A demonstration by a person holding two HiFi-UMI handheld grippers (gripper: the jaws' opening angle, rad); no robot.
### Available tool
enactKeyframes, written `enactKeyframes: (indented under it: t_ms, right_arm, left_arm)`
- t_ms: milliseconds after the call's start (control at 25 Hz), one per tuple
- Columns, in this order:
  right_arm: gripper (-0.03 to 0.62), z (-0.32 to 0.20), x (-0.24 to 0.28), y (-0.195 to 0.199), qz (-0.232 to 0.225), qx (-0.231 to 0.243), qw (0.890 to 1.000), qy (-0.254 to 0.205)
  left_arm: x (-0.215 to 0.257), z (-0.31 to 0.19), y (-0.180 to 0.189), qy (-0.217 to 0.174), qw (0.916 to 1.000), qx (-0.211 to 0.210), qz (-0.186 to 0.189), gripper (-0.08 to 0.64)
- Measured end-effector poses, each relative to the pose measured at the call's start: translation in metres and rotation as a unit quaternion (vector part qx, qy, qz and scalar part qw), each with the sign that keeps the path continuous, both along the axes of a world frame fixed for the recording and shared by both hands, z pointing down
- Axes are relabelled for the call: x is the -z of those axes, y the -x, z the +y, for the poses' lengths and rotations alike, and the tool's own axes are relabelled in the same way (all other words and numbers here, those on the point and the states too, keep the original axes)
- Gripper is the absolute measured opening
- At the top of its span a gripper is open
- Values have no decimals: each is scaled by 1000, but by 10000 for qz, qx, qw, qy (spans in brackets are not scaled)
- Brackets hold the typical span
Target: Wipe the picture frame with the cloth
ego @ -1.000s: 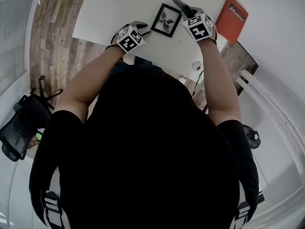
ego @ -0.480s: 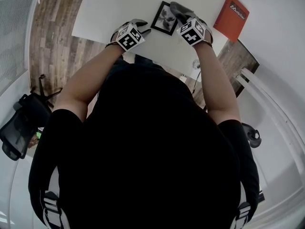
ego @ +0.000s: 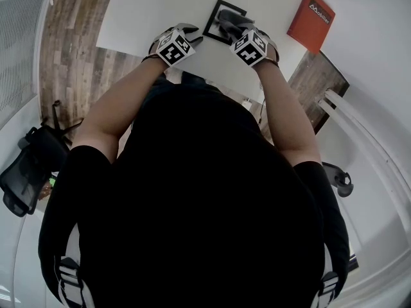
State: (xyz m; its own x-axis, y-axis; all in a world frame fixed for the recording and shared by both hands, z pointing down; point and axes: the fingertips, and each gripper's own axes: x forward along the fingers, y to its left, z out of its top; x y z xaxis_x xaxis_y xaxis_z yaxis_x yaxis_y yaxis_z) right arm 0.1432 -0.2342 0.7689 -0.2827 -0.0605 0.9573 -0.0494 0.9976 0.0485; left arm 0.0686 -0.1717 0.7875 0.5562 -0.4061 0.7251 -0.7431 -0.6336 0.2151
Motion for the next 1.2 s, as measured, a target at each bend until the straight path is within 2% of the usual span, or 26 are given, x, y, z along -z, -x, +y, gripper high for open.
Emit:
enactKeyframes:
  t_ms: [600,1200]
  right_arm:
    - [49,50,-2,-8,4,-87,9993,356]
    - [49,77,-1,-19,41,-218,9989,425]
  left_arm:
    - [-2,-1,1,-27,10000,18,-21,127]
    - [-2,-2,0,-64,10000,-2,-56,127]
